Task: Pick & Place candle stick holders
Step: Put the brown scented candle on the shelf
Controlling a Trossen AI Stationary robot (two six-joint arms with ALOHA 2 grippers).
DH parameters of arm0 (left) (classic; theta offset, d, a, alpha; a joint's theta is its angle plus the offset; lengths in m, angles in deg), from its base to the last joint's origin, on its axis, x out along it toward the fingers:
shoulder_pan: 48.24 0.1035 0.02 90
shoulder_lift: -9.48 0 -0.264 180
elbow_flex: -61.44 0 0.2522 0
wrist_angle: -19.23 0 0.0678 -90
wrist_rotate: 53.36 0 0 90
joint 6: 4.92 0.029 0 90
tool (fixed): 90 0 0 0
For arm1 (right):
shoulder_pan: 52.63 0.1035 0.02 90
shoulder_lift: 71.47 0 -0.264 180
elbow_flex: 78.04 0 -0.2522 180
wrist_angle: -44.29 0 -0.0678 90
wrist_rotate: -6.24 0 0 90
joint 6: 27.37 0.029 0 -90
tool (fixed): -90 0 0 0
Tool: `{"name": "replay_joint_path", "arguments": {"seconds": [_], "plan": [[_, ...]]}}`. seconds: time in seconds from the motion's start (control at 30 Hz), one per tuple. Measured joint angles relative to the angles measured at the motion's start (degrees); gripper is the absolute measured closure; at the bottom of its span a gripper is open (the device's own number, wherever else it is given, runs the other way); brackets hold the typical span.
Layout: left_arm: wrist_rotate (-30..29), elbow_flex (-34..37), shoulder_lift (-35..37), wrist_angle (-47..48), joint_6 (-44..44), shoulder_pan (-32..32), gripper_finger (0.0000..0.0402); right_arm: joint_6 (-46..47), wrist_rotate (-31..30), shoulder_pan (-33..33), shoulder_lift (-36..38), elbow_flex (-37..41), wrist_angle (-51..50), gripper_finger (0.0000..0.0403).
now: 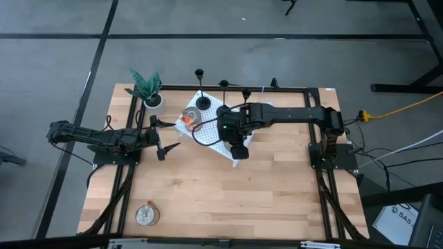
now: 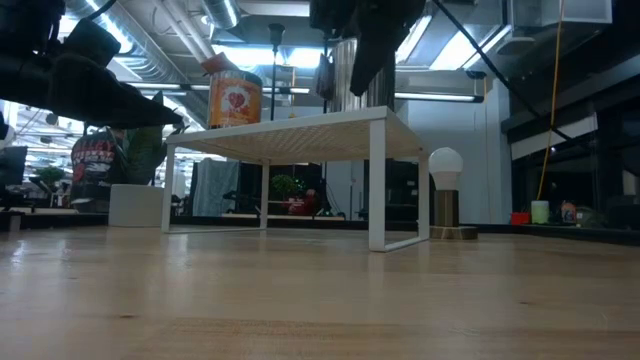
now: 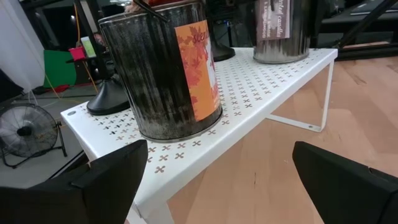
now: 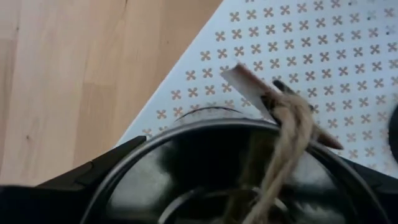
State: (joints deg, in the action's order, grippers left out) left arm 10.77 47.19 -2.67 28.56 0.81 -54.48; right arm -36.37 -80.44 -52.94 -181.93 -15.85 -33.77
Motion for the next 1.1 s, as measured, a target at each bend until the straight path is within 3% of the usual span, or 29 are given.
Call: {"name": "replay_joint_path", "arguments": {"seconds": [0.47, 0.8, 1.1], "plan": [[0.01, -0.02, 0.01, 0.01, 0.00, 0.00, 0.0001, 1.05, 0.96, -0.02, -0.11, -0.35, 0.50, 0.0039], [0.02, -0.01, -0.01, -0.01, 0.00, -0.01, 0.0001, 3.70, 0.78, -0.07, -0.11, -0.53, 1.64, 0.0009], [0.02, -0.01, 0.00, -0.01, 0.00, -0.01, 0.0001, 2.50, 0.78, -0.07, -0.09, -4.98, -1.18, 0.0004]]}}
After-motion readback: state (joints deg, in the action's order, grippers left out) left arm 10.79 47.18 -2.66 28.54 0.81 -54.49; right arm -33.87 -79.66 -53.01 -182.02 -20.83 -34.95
